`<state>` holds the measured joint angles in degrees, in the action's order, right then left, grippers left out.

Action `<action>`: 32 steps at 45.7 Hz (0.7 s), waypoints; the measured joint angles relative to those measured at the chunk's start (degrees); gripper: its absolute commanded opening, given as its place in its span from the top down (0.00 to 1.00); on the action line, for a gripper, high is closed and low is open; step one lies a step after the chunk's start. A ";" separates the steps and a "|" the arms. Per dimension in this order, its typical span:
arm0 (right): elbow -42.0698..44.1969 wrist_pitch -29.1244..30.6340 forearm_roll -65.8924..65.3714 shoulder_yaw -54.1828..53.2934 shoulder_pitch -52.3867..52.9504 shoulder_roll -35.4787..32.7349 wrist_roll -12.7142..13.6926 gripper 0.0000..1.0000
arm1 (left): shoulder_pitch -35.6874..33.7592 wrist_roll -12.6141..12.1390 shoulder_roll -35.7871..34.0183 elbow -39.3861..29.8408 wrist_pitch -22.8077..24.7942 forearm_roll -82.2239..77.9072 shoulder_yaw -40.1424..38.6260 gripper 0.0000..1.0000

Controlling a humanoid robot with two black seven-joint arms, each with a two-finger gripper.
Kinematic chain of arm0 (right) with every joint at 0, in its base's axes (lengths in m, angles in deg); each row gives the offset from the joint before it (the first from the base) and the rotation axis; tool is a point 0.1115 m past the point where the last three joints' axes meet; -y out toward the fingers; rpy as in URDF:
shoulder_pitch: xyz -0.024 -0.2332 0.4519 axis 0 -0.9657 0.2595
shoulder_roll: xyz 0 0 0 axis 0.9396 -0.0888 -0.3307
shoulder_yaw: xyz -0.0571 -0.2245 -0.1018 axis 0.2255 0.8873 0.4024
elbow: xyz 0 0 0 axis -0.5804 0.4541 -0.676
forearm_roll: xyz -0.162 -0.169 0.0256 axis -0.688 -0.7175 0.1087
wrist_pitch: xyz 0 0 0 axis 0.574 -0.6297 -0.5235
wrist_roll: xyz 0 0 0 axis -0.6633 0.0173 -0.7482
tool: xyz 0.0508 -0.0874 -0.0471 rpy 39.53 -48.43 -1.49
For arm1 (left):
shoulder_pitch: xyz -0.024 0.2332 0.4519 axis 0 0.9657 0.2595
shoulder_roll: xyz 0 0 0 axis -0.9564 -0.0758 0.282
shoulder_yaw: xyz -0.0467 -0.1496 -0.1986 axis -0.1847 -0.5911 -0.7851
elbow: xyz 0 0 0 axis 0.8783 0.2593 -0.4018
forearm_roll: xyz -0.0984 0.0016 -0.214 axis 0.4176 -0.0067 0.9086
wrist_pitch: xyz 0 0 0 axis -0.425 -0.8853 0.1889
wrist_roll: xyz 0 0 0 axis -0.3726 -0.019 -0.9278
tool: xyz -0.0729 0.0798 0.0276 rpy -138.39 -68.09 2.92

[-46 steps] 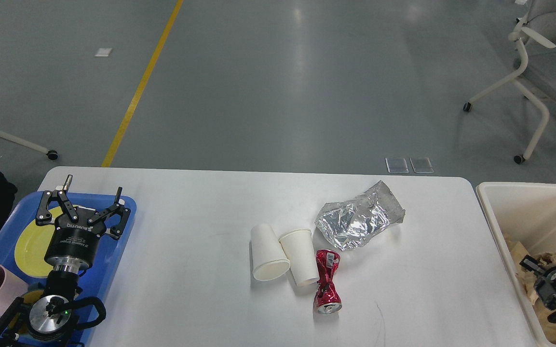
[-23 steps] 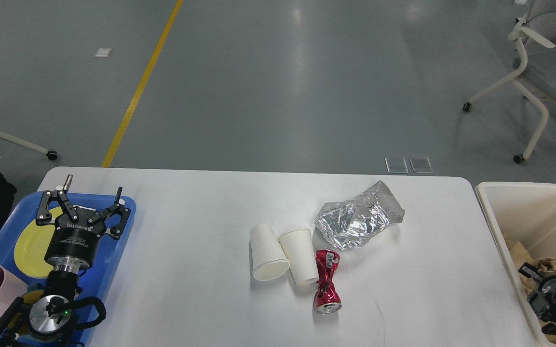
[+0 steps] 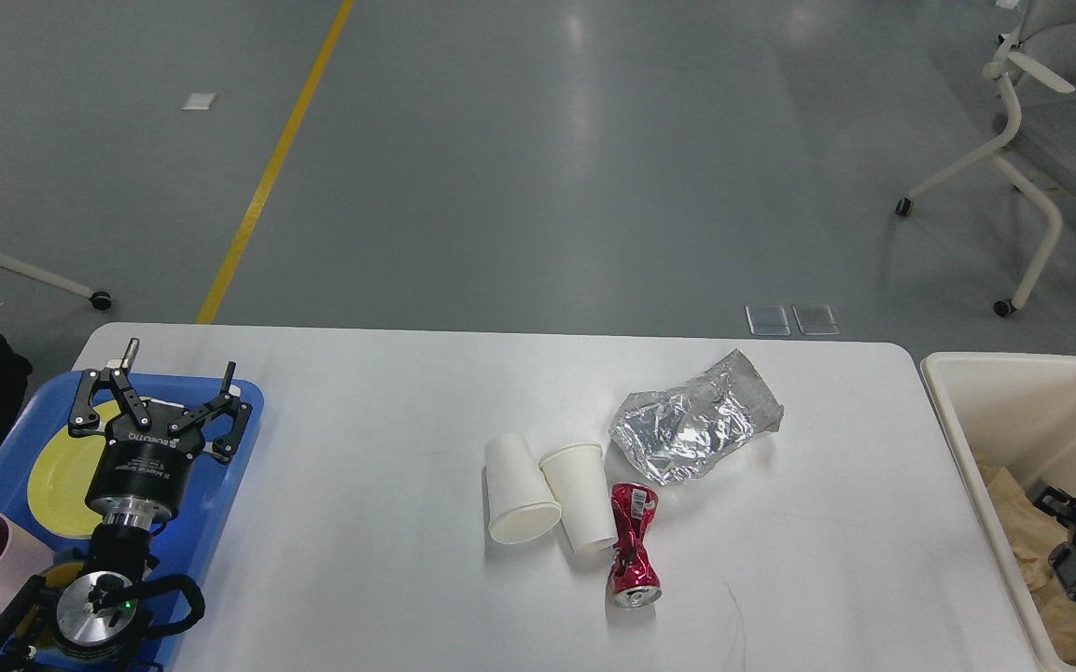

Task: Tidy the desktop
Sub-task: 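Raise the right gripper out of the bin toward the foil packet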

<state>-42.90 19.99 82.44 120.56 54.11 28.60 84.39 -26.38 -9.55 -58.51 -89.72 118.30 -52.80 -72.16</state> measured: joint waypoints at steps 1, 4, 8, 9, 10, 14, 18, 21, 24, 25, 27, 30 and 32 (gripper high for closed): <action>-0.14 0.06 -0.01 0.00 0.34 -0.02 0.02 0.00 | 0.00 0.00 0.00 0.00 0.00 0.00 0.00 0.04; -0.46 0.28 -0.08 -0.03 1.68 -0.09 0.17 0.00 | 0.00 0.00 0.00 0.00 0.00 0.00 0.00 0.04; -0.83 0.84 -0.37 -0.07 3.29 -0.34 0.33 0.00 | 0.00 0.00 0.00 0.00 0.00 -0.02 0.00 0.04; -0.99 0.99 -0.49 -0.07 3.66 -0.47 0.37 0.00 | 0.00 0.00 0.00 0.00 0.00 -0.03 0.00 0.04; -1.26 1.16 -0.61 -0.02 4.10 -0.63 0.42 0.00 | 0.00 0.00 0.00 0.00 0.00 -0.03 0.00 0.04; -4.07 2.85 -0.97 0.39 7.08 -1.99 1.18 0.00 | 0.00 0.00 0.00 0.00 0.00 -0.03 0.00 0.04; -8.43 5.29 -1.67 0.64 11.71 -3.75 2.54 0.00 | 0.00 0.00 0.00 0.00 0.00 -0.03 0.00 0.04; -12.89 7.17 -3.77 0.80 16.32 -4.99 3.20 0.00 | 0.00 0.00 0.00 0.00 0.00 -0.03 0.00 0.04; -18.20 8.57 -7.16 0.90 21.21 -6.27 3.92 0.00 | 0.00 0.00 0.00 0.00 0.00 -0.03 0.00 0.04; -19.99 8.89 -8.29 0.93 22.77 -6.65 4.25 0.00 | 0.00 0.00 0.00 0.00 0.00 -0.02 0.00 0.04; -23.54 9.47 -10.44 0.97 26.01 -7.39 5.04 0.00 | 0.00 0.00 0.00 0.00 0.00 0.00 0.00 0.04; -29.10 10.64 -13.16 1.08 31.36 -8.60 6.72 0.00 | 0.00 0.00 0.00 0.00 0.00 0.01 0.00 0.04; -32.82 11.87 -14.45 1.21 35.07 -9.18 8.06 0.00 | 0.00 0.00 0.00 0.00 0.00 0.01 0.00 0.04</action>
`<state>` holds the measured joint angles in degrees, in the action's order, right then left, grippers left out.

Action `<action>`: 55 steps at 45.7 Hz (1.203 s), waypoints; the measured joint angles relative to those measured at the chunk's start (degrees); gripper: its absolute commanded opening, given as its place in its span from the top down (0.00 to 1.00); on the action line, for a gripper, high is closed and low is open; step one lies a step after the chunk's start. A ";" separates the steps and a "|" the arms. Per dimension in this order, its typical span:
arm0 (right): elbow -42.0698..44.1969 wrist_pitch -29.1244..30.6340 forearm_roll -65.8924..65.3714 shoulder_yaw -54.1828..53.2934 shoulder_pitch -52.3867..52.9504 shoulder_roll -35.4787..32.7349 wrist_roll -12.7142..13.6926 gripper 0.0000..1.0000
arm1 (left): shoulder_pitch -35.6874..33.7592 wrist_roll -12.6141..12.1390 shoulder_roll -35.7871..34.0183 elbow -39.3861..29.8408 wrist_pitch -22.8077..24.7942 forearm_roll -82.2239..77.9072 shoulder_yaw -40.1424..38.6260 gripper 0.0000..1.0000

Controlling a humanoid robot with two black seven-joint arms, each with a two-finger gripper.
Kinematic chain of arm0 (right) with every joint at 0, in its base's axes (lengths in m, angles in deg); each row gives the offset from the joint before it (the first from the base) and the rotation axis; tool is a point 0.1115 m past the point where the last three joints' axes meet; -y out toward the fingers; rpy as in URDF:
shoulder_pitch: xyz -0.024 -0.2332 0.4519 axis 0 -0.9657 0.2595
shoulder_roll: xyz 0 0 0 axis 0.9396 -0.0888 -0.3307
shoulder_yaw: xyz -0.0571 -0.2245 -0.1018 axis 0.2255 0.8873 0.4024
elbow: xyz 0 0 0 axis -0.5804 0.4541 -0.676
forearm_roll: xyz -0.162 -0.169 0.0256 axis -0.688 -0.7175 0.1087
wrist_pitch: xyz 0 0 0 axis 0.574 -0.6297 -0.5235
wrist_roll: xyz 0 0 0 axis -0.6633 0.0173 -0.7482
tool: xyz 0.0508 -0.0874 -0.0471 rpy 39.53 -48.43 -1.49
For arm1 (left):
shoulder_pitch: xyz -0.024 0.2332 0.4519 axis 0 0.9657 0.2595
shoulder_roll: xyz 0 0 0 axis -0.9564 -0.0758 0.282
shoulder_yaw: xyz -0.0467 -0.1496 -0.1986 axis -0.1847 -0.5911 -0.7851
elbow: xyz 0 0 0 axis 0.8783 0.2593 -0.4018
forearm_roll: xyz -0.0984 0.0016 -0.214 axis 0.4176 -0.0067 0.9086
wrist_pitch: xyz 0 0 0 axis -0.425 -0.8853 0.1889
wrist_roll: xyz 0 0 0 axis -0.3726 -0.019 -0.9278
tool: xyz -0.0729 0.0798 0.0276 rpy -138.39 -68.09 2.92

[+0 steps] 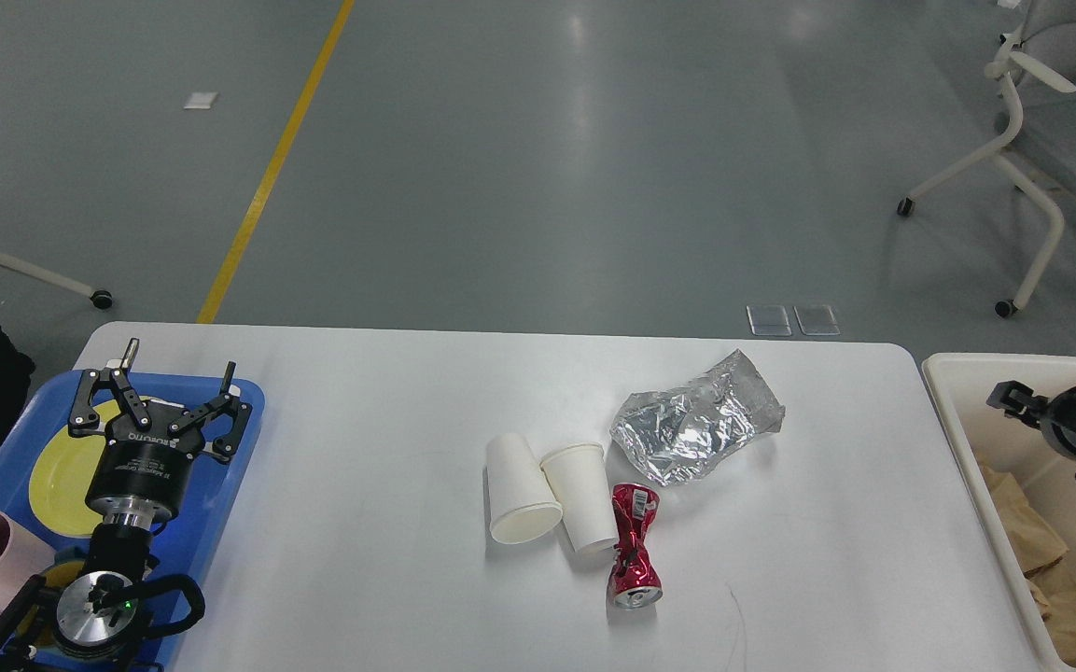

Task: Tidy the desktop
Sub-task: 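Raise the right gripper out of the bin toward the foil packet, then lower the right gripper onto the silver foil packet and grasp it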

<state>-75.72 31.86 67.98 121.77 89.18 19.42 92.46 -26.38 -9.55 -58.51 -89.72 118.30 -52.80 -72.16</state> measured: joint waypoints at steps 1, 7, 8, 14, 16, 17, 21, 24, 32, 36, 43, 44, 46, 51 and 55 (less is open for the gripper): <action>-1.56 0.67 -0.43 0.09 1.67 -0.16 0.62 0.00 | 0.00 0.00 0.00 0.00 0.00 0.00 0.00 0.04; -12.28 5.44 -1.82 3.15 12.99 -0.09 3.87 0.00 | 0.00 0.00 0.00 0.00 0.00 0.00 0.00 0.04; -14.37 6.18 -1.89 4.21 15.35 0.27 4.11 0.00 | 0.00 0.00 0.00 0.00 0.00 0.00 0.00 0.04; -24.17 10.36 -1.91 10.18 28.17 4.52 4.47 0.00 | 0.00 0.00 0.00 0.00 0.00 0.00 0.00 0.04; -26.58 12.38 -1.81 11.57 32.04 6.52 4.47 0.00 | 0.00 0.00 0.00 0.00 0.00 0.00 0.00 0.04; -27.70 13.61 -1.74 12.06 33.94 7.57 4.46 0.00 | 0.00 0.00 0.00 0.00 0.00 0.00 0.00 0.04; -31.93 19.79 -1.37 12.75 41.64 11.55 4.40 0.00 | 0.00 0.00 0.00 0.00 0.00 0.00 0.00 0.04; -35.70 24.13 -0.85 11.86 47.67 12.98 4.35 0.00 | 0.00 0.00 0.00 0.00 0.00 0.00 0.00 0.04; -46.23 27.09 3.32 10.74 57.93 13.37 4.36 0.00 | 0.00 0.00 0.00 0.00 0.00 0.00 0.09 0.04; -50.85 27.42 5.79 10.93 62.38 13.52 4.33 0.00 | 0.00 0.00 0.00 0.05 0.00 0.00 0.10 0.04; -54.81 28.26 8.58 11.07 68.67 15.50 4.00 0.00 | 0.00 0.00 0.00 0.08 0.00 0.00 0.10 0.04; -54.95 28.37 9.09 11.09 69.13 15.96 3.99 0.00 | 0.00 0.00 0.00 0.09 0.00 0.00 0.10 0.04; -55.16 28.77 10.23 11.13 70.07 16.90 3.95 0.00 | 0.00 0.00 0.00 0.09 0.00 0.00 0.10 0.04; -55.38 30.67 12.61 11.14 73.45 18.04 3.78 0.00 | 0.00 0.00 0.00 0.09 0.00 0.00 0.10 0.04; -55.40 31.76 14.83 10.92 76.27 18.57 3.71 0.00 | 0.00 0.00 0.00 0.09 0.00 0.00 0.10 0.04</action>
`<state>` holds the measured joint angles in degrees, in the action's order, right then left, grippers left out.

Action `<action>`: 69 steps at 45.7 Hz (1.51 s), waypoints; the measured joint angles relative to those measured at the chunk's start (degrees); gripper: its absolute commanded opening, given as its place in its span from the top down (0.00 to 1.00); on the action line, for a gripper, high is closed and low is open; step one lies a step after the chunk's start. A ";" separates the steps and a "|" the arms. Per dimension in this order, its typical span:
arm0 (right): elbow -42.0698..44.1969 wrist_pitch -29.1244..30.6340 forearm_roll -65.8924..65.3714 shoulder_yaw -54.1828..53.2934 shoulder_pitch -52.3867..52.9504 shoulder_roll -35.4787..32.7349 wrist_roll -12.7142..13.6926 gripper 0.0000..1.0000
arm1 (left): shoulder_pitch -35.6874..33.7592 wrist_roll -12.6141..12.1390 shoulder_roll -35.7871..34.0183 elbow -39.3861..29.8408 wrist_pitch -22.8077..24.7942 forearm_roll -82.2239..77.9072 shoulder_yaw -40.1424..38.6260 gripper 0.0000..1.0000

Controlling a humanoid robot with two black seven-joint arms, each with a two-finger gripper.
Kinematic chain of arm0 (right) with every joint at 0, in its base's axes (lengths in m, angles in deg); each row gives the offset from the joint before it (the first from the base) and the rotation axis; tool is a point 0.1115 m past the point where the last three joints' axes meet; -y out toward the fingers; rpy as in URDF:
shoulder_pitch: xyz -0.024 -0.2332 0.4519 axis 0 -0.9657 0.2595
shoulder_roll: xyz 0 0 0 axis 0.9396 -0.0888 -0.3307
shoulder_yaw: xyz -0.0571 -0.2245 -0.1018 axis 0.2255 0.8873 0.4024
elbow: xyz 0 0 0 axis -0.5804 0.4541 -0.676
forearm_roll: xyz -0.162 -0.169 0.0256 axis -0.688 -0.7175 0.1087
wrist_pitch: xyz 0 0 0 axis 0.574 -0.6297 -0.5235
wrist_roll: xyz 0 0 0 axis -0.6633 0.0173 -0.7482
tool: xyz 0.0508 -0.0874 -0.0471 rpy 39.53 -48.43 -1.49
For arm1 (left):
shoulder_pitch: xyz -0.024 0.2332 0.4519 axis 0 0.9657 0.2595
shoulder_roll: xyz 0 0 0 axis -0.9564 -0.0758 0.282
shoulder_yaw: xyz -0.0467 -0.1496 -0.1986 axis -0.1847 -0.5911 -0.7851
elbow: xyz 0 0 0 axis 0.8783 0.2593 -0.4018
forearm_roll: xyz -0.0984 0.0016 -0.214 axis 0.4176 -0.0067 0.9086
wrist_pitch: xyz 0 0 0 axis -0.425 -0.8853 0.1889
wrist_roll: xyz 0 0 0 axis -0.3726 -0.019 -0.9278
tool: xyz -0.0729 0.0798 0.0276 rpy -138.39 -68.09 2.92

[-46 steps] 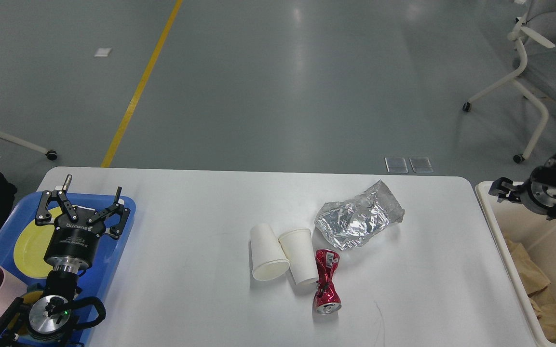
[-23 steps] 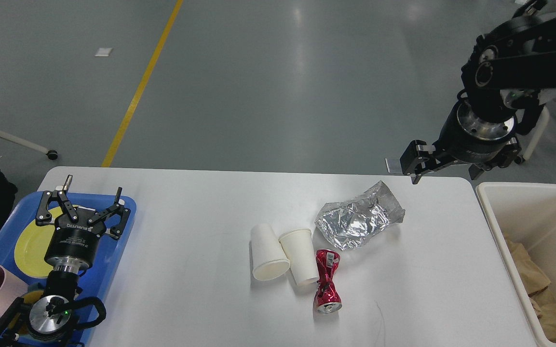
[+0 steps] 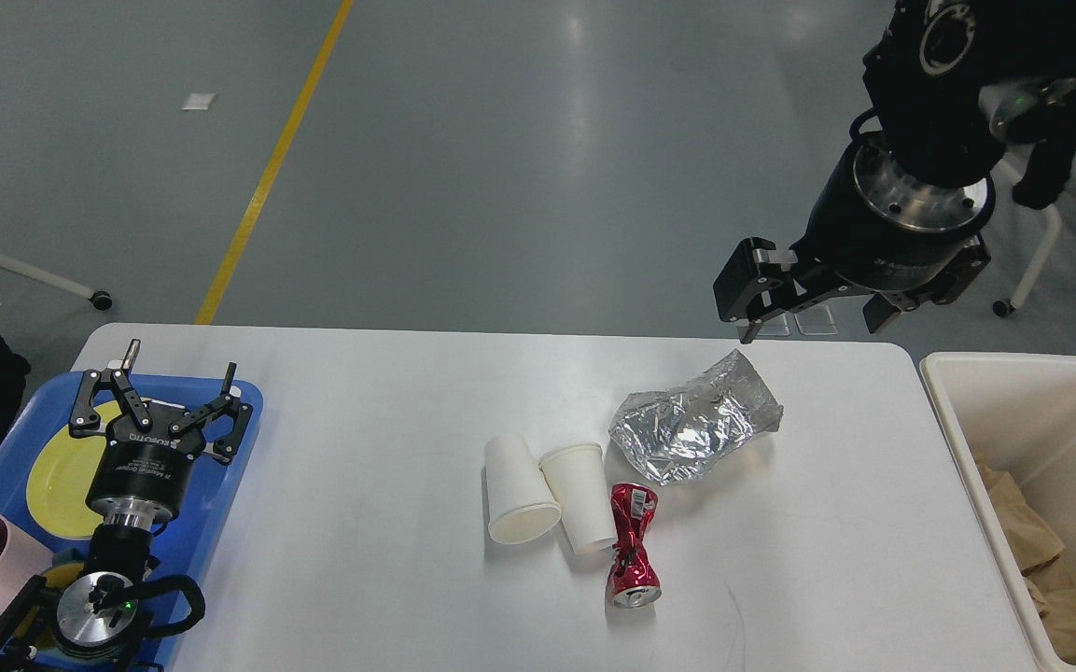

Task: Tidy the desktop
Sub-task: 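Lower the right gripper onto the silver foil packet and grasp it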

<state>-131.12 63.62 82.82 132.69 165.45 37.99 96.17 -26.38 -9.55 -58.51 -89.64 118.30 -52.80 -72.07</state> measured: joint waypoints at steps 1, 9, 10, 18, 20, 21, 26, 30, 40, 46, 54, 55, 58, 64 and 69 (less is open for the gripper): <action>0.01 0.08 0.30 -0.05 0.27 0.21 0.00 0.00 | 0.00 0.00 0.00 0.00 0.00 0.00 0.00 0.04; 0.46 0.05 1.05 -0.15 0.64 1.17 0.21 0.00 | 0.00 0.00 0.00 0.00 0.00 0.00 0.00 0.04; 0.48 0.04 1.10 -0.19 0.64 1.17 0.26 0.00 | 0.00 0.00 0.00 0.00 0.00 0.00 0.00 0.04; 0.59 -0.16 1.19 0.20 -0.37 0.80 0.58 0.00 | 0.00 0.00 0.00 0.00 0.00 0.00 0.00 0.04; 0.59 -0.25 1.19 0.41 -0.57 0.75 0.60 0.00 | 0.00 0.00 0.00 0.00 0.00 0.00 0.00 0.04; 0.59 -0.30 1.18 0.52 -0.64 0.74 0.60 0.00 | 0.00 0.00 0.00 0.00 0.00 0.00 -0.01 0.04; 0.78 -0.82 1.09 0.72 -1.25 0.73 0.60 0.00 | 0.00 0.00 0.00 -0.01 0.00 0.00 -0.04 0.04; 1.66 -1.83 1.06 0.69 -3.21 0.67 0.60 0.00 | 0.00 0.00 0.00 -0.01 0.00 0.00 -0.04 0.04; 11.14 -9.11 6.61 -0.03 -18.08 1.82 0.68 0.04 | 0.00 0.00 0.00 -0.04 0.00 0.00 -0.07 0.04; 19.77 -11.21 13.34 -0.09 -28.92 5.44 0.69 0.04 | 0.00 0.00 0.00 -0.04 0.00 0.00 -0.03 0.04; 29.22 -14.63 15.66 -0.33 -43.87 7.94 0.70 0.10 | 0.00 0.00 0.00 -0.01 0.00 -0.02 -0.04 0.04; 29.95 -15.40 15.71 -0.37 -45.21 7.99 0.70 0.10 | 0.00 0.00 0.00 0.00 0.00 -0.02 -0.04 0.04; 31.98 -18.45 15.77 -0.56 -49.19 8.07 0.71 0.10 | 0.00 0.00 0.00 0.00 0.00 -0.02 -0.06 0.04; 36.06 -24.53 15.79 -3.17 -56.53 8.16 0.71 0.10 | 0.00 0.00 0.00 -0.01 0.00 -0.02 -0.08 0.04; 41.67 -26.68 15.76 -5.63 -62.09 8.56 0.74 0.10 | 0.00 0.00 0.00 -0.01 0.00 -0.02 -0.10 0.04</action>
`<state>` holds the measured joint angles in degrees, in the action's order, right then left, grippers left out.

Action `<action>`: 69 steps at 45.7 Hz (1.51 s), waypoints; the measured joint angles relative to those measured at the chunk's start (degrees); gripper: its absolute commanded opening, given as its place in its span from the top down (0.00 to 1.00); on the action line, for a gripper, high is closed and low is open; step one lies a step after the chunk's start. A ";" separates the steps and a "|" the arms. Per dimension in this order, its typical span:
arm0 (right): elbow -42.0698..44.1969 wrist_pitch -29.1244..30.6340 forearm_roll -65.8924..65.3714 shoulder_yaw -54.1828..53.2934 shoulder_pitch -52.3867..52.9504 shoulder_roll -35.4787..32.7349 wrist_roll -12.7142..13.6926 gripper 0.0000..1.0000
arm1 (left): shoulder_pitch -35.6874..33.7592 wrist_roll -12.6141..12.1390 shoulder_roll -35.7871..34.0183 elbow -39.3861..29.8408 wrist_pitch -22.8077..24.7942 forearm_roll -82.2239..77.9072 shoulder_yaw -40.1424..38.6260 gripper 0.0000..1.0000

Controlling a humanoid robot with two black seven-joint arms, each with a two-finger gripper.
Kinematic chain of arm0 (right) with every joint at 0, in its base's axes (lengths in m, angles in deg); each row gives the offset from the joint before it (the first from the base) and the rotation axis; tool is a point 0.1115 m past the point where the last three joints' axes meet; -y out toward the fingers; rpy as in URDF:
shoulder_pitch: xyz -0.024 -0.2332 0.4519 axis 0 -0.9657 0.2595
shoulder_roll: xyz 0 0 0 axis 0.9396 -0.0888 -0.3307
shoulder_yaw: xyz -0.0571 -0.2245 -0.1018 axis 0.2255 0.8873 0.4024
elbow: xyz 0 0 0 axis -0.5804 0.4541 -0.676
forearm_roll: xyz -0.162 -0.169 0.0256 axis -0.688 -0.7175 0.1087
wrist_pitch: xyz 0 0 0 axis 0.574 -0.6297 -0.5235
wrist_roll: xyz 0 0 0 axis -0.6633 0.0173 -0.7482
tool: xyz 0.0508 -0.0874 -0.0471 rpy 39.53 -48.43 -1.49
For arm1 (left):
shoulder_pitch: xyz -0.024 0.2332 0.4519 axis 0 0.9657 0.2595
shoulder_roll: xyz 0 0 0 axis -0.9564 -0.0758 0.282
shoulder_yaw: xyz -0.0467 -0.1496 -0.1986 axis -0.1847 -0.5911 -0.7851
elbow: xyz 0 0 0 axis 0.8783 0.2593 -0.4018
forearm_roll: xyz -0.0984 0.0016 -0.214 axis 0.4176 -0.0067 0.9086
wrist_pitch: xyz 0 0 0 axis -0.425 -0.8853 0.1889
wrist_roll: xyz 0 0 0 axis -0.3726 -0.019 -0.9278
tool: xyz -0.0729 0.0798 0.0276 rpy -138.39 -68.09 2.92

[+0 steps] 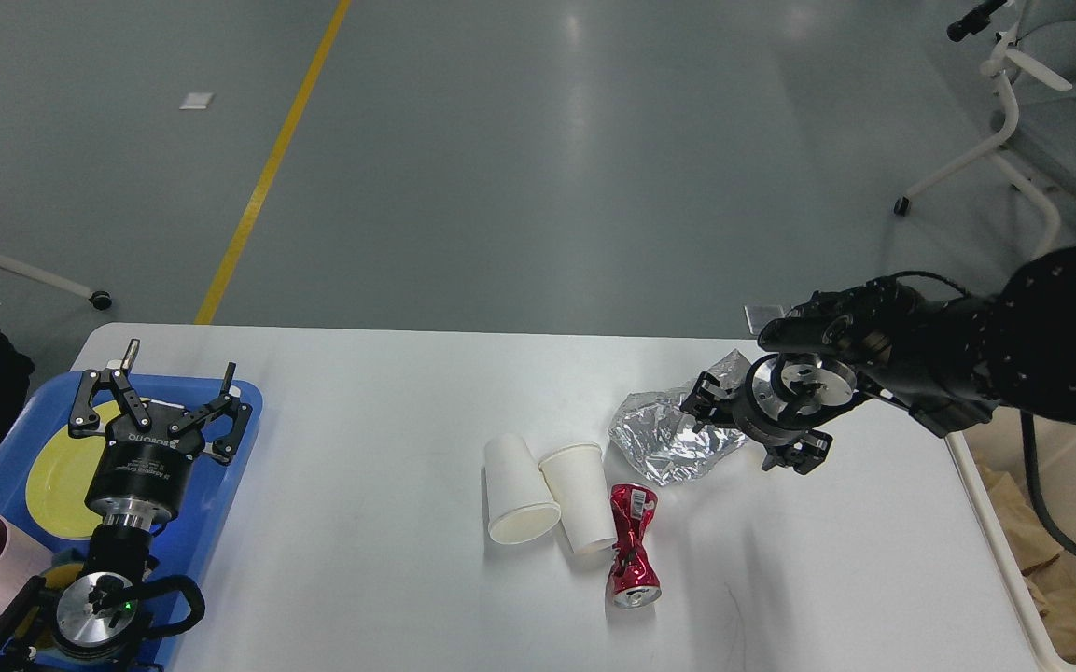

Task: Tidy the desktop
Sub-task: 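Lower the right gripper onto the silver foil packet and grasp it, then lift the foil packet and carry it over the white bin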

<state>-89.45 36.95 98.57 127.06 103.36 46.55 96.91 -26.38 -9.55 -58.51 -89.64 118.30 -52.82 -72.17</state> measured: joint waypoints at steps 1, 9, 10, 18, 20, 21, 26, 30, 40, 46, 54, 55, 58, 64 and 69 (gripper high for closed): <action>1.30 -0.21 0.00 -0.43 -1.02 0.21 0.00 0.10 | 0.00 0.00 0.00 0.00 0.00 0.00 0.00 0.04; 12.80 -0.75 1.35 -6.94 -10.40 1.22 0.01 0.08 | 0.00 0.00 0.00 -0.03 0.00 0.00 0.00 0.04; 13.93 -0.75 1.33 -7.45 -11.33 1.25 0.01 0.08 | 0.00 0.00 0.00 -0.04 0.00 0.00 0.00 0.04; 19.74 -0.86 1.42 -9.12 -15.71 2.15 0.05 0.08 | 0.00 0.00 0.00 -0.07 0.00 0.00 0.00 0.04; 20.03 -1.09 1.18 -9.13 -16.21 2.25 0.05 0.08 | 0.00 0.00 0.00 -0.07 0.00 0.00 0.00 0.04; 20.14 -1.44 1.05 -9.13 -16.58 2.33 0.05 0.08 | 0.00 0.00 0.00 -0.07 0.00 0.00 0.00 0.04; 20.34 -3.44 0.86 -9.34 -17.78 2.42 0.04 0.12 | 0.00 0.00 0.00 -0.07 0.00 0.00 0.00 0.04; 20.46 -4.28 0.75 -9.48 -18.40 2.52 -0.01 0.39 | 0.00 0.00 0.00 -0.06 0.00 0.02 0.00 0.04; 20.74 -5.20 0.66 -9.64 -19.54 2.95 -0.33 0.71 | 0.00 0.00 0.00 -0.02 0.00 0.03 0.00 0.04; 22.28 -6.05 0.58 -9.68 -19.86 3.05 -0.47 1.00 | 0.00 0.00 0.00 -0.02 0.00 0.03 0.01 0.04; 22.45 -5.77 0.40 -9.70 -19.86 3.14 -0.31 1.00 | 0.00 0.00 0.00 -0.02 0.00 0.03 0.01 0.04; 22.40 -5.71 0.37 -9.70 -19.86 3.14 -0.25 1.00 | 0.00 0.00 0.00 -0.02 0.00 0.03 0.01 0.04; 22.06 -5.47 0.31 -9.70 -19.79 3.14 -0.07 1.00 | 0.00 0.00 0.00 -0.03 0.00 0.03 0.01 0.04; 20.17 -5.26 0.23 -9.70 -18.49 2.97 0.21 1.00 | 0.00 0.00 0.00 -0.03 0.00 -0.02 0.01 0.04; 16.93 -5.35 0.38 -9.71 -15.76 1.41 1.28 1.00 | 0.00 0.00 0.00 -0.03 0.00 -0.01 0.01 0.04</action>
<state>-72.51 31.60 98.95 117.36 87.60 47.96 98.19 -26.38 -9.55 -58.51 -89.68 118.30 -52.83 -72.15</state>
